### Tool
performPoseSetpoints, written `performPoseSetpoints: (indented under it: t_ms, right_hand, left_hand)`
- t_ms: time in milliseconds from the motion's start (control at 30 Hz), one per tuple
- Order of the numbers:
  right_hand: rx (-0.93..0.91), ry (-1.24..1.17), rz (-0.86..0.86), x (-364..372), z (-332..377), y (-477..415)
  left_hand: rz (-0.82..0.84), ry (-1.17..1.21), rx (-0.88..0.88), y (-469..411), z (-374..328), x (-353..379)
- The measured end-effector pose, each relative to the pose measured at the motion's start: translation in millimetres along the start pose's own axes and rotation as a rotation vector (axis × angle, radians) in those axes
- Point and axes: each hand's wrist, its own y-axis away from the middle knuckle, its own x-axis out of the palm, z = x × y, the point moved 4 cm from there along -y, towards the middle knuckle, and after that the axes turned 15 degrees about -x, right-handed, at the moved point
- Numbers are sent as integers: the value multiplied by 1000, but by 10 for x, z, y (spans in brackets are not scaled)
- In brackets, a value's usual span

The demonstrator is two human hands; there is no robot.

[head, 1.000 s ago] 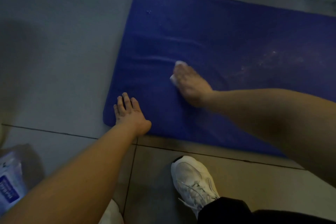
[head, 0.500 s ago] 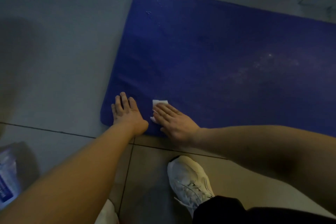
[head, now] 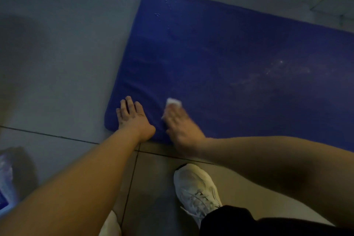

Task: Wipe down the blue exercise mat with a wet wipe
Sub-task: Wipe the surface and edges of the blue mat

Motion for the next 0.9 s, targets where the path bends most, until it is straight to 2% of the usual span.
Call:
performPoseSetpoints:
  t_ms: [67, 167, 233, 367, 500, 533, 600, 733, 833, 900]
  right_hand:
    - [-159, 85, 120, 172, 214, -23]
    - [-162, 140, 98, 87, -25, 49]
    - [-60, 176, 83, -31, -339, 235]
    - [256, 186, -31, -244, -881, 812]
    - [456, 55, -81, -155, -833, 878]
    - [428, 28, -91, -107, -726, 807]
    - [236, 1, -60, 39, -414, 590]
    - [-207, 56, 180, 310, 255, 249]
    - [-361, 159, 233, 282, 208, 321]
    - [-395, 198, 273, 212, 2, 559]
  left_hand:
    - [-15, -8, 6, 10, 5, -1]
    - [-11, -14, 9, 2, 10, -7]
    - [0, -9, 5, -8, 14, -5]
    - [10, -7, -4, -21, 1, 15]
    - [12, -12, 7, -14, 2, 28]
    - [14, -7, 7, -15, 8, 30]
    - [16, -5, 8, -19, 30, 26]
    - [24, -14, 22, 18, 38, -7]
    - [23, -15, 21, 15, 28, -13]
    - [26, -9, 15, -7, 30, -3]
